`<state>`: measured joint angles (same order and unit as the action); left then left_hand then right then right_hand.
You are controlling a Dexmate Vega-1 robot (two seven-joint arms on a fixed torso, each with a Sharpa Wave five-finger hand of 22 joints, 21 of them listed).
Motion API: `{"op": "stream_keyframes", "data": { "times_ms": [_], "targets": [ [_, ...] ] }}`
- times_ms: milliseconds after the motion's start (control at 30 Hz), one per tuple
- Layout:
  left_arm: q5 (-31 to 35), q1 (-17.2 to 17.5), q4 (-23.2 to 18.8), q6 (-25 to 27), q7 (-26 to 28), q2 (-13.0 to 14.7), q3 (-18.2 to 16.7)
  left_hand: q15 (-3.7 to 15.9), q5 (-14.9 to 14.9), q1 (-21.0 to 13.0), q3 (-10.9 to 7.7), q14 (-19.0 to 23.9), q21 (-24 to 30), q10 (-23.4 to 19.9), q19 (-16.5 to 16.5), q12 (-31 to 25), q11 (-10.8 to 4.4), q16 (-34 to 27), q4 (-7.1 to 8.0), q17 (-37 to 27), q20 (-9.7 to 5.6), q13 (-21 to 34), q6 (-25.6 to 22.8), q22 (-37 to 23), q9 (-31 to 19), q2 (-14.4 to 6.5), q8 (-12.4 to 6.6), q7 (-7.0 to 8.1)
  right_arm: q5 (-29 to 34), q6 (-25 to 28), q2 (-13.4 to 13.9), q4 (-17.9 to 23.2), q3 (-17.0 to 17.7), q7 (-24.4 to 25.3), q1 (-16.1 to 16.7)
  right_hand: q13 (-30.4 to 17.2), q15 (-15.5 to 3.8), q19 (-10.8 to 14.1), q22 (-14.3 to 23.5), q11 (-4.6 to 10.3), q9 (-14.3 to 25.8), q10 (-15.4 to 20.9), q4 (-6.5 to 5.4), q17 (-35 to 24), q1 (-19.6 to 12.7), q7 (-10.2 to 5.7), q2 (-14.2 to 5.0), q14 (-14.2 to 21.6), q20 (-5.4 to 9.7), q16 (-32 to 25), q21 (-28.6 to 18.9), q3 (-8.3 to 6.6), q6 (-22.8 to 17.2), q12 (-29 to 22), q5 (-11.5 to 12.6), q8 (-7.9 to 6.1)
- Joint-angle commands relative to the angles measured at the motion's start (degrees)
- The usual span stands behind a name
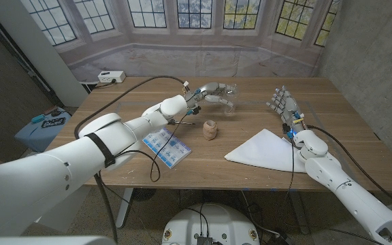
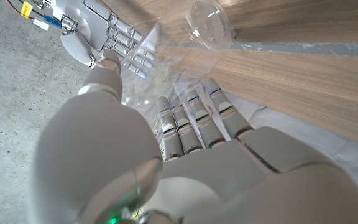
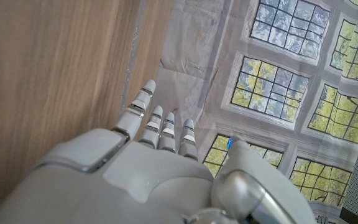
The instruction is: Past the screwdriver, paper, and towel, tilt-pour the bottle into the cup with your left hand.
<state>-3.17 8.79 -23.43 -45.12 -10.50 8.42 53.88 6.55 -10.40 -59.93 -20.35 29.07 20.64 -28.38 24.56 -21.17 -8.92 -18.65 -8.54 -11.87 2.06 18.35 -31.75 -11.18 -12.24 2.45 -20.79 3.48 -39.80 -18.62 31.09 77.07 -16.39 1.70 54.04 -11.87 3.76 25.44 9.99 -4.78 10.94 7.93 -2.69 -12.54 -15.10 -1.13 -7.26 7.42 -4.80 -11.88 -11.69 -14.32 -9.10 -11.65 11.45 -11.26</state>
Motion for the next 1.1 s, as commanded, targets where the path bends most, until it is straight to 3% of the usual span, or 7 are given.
{"op": "stream_keyframes", "data": {
  "times_ms": [33, 967, 1100],
  "targets": [
    [1.7, -0.3, -3.2, 0.4, -1.0, 2.0, -0.7, -0.21, -0.4, -1.3, 0.13, 0.4, 0.1, -0.4, -0.1, 0.1, 0.16, 0.1, 0.3, -0.2, -0.01, 0.3, -2.0, -0.2, -0.1, -2.1, -0.43, -0.37, -0.1, 0.5, -0.1, -1.7, -0.6, -1.6, -1.8, -0.1, 0.06, 0.5, 0.1, -0.15, 0.1, 0.3, -0.13, 0.1, 0.2, 0.2, -0.43, 0.6, -0.07, -0.3, 0.2, -0.41, -0.4, -0.2, 0.0, -0.08],
    [6.4, 4.6, -31.8, 19.0, -6.3, 14.0, -4.3, -0.43, -0.7, -0.3, -0.04, 1.8, 0.0, -1.3, -0.4, 0.0, 0.7, 0.0, 0.84, -0.5, 0.15, 1.0, -3.0, -0.2, -0.1, -3.0, -0.82, -1.24, 0.0, -0.9, -0.2, -2.2, -0.6, -2.3, -1.6, -0.1, -0.05, 0.5, 0.1, 0.46, 0.1, 0.6, 0.02, 0.1, 0.3, 0.2, -0.36, 0.6, -0.06, -0.3, 0.2, -0.7, -0.4, -0.3, -0.1, -0.07],
    [7.1, 4.6, -34.7, 21.3, -7.7, 15.5, -4.6, -0.56, -0.7, -0.1, 0.02, 2.0, 0.0, -1.8, -0.4, -0.1, 0.16, -0.1, 0.9, -0.6, 0.17, 1.1, -3.0, -0.2, -0.1, -3.1, -0.83, -1.38, 0.1, -1.0, -0.3, -2.2, -0.7, -2.3, -1.8, -0.1, -0.02, 0.5, 0.1, 0.52, 0.1, 0.6, 0.03, 0.1, 0.3, 0.24, -0.36, 0.6, -0.04, -0.3, 0.2, -0.74, -0.4, -0.3, -0.1, -0.06]
  ]
}}
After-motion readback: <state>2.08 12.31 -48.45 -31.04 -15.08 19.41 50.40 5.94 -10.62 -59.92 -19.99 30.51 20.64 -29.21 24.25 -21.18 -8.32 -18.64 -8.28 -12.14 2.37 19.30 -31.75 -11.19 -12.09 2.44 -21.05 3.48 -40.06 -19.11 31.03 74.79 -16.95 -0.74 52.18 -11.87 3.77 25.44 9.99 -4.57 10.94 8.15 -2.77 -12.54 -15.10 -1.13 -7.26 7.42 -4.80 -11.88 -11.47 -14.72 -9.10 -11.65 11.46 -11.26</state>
